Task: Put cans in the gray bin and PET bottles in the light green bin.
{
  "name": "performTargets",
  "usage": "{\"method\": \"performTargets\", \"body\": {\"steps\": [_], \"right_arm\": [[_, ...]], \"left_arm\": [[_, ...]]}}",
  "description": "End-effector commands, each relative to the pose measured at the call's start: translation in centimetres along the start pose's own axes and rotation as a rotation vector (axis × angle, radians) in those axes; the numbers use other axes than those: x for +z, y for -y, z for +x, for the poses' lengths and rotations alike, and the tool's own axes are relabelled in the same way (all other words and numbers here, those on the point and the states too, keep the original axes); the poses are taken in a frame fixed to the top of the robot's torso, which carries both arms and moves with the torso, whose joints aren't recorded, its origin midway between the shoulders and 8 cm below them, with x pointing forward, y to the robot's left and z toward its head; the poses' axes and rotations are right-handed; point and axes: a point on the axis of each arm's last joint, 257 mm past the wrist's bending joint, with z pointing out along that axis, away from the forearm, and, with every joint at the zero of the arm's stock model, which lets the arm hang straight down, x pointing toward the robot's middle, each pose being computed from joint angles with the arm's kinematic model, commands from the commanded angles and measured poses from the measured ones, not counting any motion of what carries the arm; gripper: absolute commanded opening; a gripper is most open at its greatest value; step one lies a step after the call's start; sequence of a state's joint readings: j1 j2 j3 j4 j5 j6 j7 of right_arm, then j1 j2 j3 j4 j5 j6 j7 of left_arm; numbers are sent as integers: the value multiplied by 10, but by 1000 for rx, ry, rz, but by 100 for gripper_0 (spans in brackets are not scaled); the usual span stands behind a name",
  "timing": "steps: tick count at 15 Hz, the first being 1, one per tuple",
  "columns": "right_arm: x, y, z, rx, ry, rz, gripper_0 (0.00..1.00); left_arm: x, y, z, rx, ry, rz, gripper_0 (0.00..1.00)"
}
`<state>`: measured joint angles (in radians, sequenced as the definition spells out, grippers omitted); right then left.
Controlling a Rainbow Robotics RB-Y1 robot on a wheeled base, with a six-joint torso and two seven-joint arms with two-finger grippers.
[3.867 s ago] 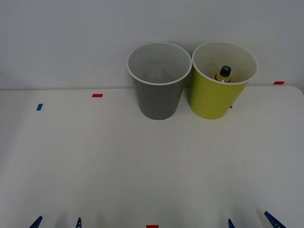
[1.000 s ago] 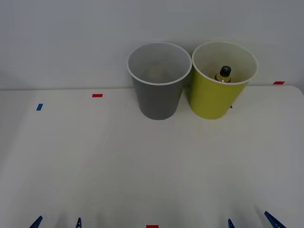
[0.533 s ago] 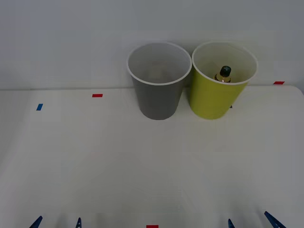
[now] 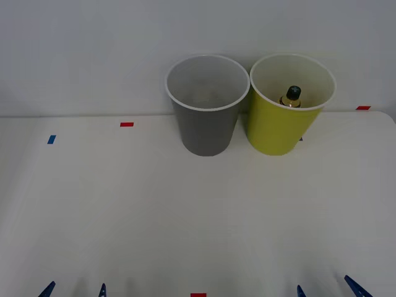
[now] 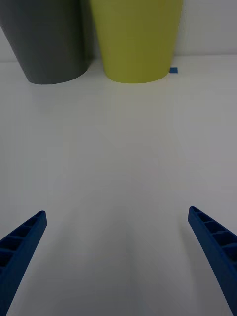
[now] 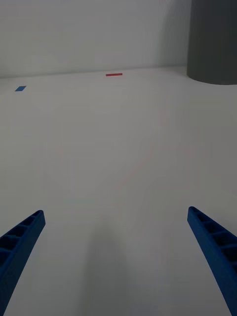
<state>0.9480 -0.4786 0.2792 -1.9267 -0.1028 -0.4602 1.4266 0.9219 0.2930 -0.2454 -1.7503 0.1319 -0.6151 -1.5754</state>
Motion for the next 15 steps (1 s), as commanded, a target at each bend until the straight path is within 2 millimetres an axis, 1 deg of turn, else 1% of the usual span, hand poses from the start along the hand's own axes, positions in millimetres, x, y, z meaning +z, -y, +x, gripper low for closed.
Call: {"method": "performTargets", "body": {"steps": [1,15], "right_arm": [[0,0,0,0,0,0,100],[0,0,0,0,0,0,100]], "left_arm": [[0,0,0,0,0,0,100],[0,0,0,0,0,0,100]]}}
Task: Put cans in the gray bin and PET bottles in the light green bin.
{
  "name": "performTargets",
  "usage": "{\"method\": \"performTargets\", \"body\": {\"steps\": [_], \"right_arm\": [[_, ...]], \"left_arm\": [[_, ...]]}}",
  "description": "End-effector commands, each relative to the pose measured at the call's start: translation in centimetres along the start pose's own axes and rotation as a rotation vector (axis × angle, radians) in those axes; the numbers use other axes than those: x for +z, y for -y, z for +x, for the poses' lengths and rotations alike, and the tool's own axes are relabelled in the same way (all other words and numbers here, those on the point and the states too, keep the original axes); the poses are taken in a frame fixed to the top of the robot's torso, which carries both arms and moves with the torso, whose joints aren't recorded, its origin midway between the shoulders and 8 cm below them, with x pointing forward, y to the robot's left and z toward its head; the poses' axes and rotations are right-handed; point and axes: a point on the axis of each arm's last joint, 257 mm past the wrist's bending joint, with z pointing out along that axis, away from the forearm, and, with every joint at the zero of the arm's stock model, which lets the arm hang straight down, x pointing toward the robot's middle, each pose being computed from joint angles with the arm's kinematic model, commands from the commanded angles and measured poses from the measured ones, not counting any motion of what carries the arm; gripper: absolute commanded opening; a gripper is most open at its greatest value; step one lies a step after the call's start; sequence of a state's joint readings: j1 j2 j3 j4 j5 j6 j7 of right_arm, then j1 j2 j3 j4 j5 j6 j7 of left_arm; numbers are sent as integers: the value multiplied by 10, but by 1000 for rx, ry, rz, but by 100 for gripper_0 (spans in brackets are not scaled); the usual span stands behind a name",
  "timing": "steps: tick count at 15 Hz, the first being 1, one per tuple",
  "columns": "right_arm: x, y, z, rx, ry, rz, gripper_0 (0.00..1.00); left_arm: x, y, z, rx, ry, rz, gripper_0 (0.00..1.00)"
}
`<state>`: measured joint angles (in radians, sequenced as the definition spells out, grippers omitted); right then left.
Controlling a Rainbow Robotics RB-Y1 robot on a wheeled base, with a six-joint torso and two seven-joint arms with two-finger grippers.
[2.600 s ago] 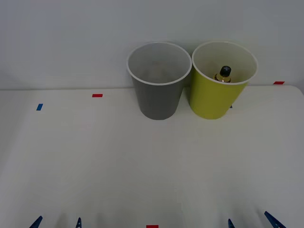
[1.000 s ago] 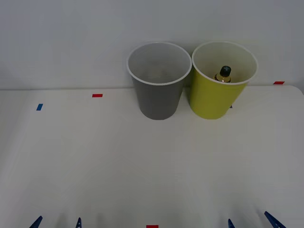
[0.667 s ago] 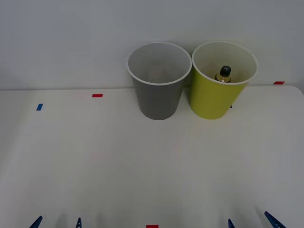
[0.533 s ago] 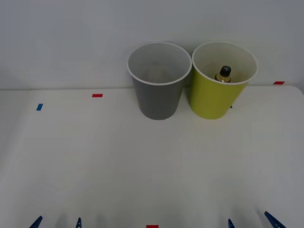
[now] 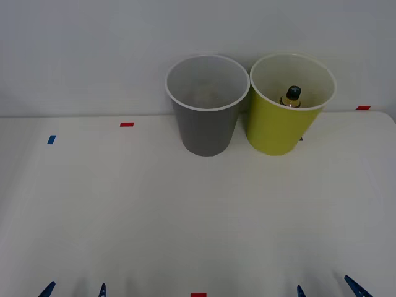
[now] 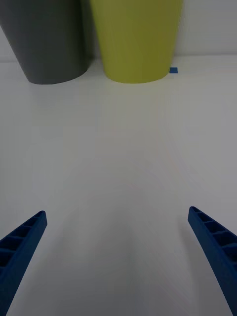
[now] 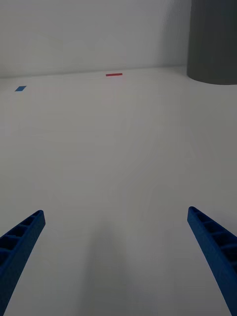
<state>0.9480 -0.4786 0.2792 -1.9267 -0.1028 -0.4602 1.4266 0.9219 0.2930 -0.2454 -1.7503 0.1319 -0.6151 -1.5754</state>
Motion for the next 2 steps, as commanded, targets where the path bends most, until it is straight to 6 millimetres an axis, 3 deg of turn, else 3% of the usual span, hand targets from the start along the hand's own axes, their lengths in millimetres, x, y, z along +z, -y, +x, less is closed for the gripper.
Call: {"method": "performTargets", "body": {"steps": [1,2], "right_arm": [[0,0,0,0,0,0,100],[0,0,0,0,0,0,100]], "left_arm": [[0,0,0,0,0,0,100],[0,0,0,0,0,0,100]]}}
